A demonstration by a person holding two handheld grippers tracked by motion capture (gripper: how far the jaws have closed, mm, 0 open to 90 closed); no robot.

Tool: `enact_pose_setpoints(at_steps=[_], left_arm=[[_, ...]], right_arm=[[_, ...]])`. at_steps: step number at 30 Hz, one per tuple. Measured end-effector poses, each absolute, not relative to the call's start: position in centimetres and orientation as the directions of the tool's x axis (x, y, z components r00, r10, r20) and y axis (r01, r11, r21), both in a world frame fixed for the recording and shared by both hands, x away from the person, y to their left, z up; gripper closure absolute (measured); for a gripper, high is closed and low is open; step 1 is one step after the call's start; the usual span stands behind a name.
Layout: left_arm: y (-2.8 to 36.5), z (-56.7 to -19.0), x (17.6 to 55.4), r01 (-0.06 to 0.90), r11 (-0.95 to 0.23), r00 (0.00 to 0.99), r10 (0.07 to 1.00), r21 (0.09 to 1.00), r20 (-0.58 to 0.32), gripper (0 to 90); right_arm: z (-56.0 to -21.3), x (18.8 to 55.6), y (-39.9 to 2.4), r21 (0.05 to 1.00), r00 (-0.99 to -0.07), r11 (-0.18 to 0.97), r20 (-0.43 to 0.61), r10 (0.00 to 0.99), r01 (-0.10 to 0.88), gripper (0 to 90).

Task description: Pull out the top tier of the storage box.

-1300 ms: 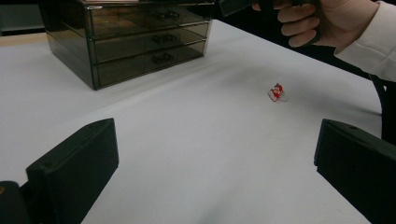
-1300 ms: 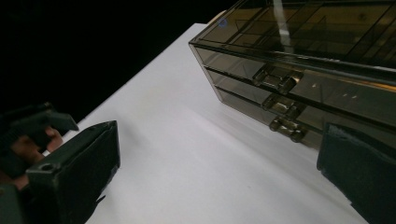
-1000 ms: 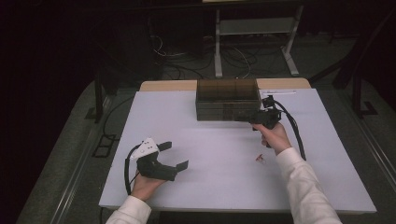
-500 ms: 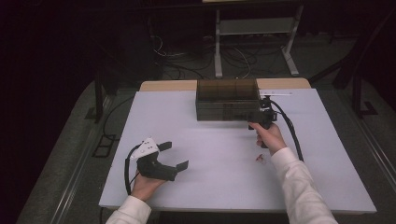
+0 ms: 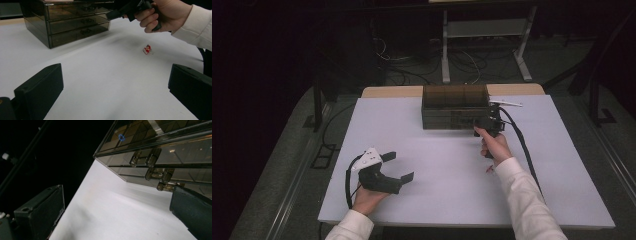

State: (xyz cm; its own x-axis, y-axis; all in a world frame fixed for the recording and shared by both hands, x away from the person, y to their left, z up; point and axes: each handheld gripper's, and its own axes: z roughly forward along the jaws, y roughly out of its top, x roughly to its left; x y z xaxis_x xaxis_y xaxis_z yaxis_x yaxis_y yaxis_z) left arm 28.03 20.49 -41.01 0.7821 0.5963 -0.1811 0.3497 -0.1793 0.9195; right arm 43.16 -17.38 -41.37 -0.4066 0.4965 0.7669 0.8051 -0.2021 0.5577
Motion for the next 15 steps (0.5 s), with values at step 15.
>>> enact_pose_setpoints(at_steps=[15], left_arm=[[20.4,-40.99,27.99,0.346,-0.188,0.786,0.592,0.919,-0.174,0.0]], right_arm=[[-41.87,43.39,-16.47,0.448,-0.279,-0.365,0.858,0.431,0.816,1.4]])
